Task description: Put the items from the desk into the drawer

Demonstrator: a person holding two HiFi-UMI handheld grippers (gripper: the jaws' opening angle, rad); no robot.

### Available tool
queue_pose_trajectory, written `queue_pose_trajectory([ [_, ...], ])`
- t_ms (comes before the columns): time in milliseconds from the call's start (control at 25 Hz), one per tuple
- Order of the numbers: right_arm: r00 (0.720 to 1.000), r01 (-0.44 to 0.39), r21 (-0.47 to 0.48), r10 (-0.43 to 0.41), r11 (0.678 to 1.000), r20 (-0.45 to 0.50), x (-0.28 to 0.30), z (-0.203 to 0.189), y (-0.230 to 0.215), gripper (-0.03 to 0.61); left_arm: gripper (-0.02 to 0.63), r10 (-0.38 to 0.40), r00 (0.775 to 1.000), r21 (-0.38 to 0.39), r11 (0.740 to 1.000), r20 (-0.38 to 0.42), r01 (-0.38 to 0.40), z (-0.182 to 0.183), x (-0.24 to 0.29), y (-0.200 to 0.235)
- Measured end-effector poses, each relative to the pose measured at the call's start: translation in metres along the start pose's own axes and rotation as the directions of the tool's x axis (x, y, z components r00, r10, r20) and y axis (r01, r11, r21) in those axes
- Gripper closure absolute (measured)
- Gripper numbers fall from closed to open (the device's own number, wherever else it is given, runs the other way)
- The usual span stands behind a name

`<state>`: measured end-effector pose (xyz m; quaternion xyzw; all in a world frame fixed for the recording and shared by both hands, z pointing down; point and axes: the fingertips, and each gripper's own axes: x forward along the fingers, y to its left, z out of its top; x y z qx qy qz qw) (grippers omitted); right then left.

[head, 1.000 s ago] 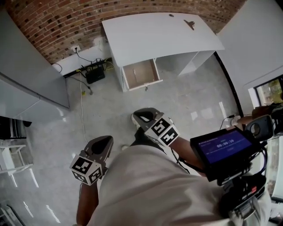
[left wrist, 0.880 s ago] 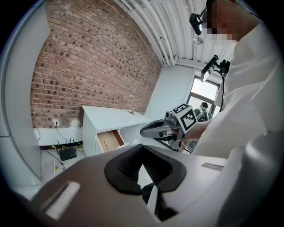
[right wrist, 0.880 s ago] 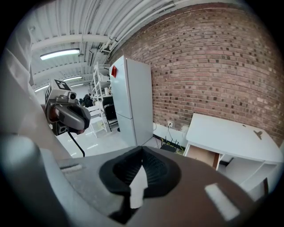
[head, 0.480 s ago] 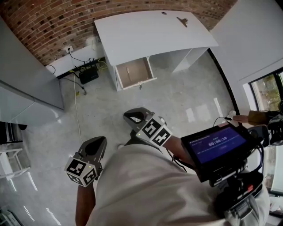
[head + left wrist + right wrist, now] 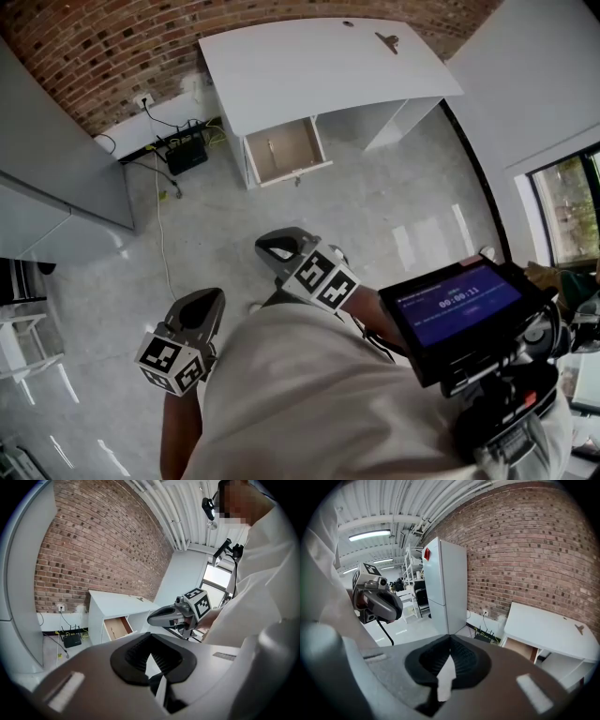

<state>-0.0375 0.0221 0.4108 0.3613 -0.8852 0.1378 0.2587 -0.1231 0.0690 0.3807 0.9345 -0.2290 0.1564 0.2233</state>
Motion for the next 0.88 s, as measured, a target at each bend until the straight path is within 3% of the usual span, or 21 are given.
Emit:
queue_pose_trajectory([
  [880,1.0,-0.003,0.003,0.004,1.0,-0.008,0.0,-0.01,-0.002,0.577,0.606,-0.016,1.0,-0.002,1.0,-0.02,0.016,-0.008,0.012,-0.004],
])
